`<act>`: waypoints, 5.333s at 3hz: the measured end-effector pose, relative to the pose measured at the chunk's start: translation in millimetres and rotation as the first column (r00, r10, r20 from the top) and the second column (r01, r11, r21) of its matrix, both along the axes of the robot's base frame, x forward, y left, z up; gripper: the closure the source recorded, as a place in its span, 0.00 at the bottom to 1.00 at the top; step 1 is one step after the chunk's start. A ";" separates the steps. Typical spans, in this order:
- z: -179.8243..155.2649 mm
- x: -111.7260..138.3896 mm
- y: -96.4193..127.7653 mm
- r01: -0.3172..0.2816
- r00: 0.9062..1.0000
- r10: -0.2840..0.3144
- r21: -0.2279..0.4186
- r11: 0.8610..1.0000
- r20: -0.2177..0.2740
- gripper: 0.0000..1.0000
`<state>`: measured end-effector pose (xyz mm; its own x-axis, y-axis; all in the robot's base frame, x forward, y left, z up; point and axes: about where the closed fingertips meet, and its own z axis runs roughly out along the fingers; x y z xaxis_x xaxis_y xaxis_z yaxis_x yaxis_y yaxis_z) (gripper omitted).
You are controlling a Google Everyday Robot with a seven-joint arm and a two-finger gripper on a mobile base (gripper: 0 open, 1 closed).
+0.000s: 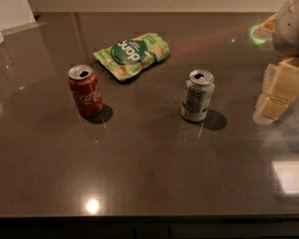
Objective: Pick coke can
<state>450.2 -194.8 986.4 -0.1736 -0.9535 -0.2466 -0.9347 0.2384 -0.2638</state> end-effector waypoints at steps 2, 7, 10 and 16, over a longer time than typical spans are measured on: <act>-0.9 35.0 67.7 -0.101 0.995 0.101 0.088 0.991 0.008 0.00; -48.2 88.6 230.7 -0.238 0.966 0.256 0.260 0.936 -0.038 0.00; -75.8 104.1 295.4 -0.241 0.961 0.274 0.350 0.905 -0.047 0.00; -77.7 91.3 341.3 -0.275 0.943 0.326 0.405 0.872 -0.061 0.64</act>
Offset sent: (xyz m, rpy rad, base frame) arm 0.0616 0.1178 -0.0107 0.1499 0.0148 0.1632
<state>541.6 146.5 908.7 0.0525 -0.7976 -0.6009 -0.9962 -0.0001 -0.0868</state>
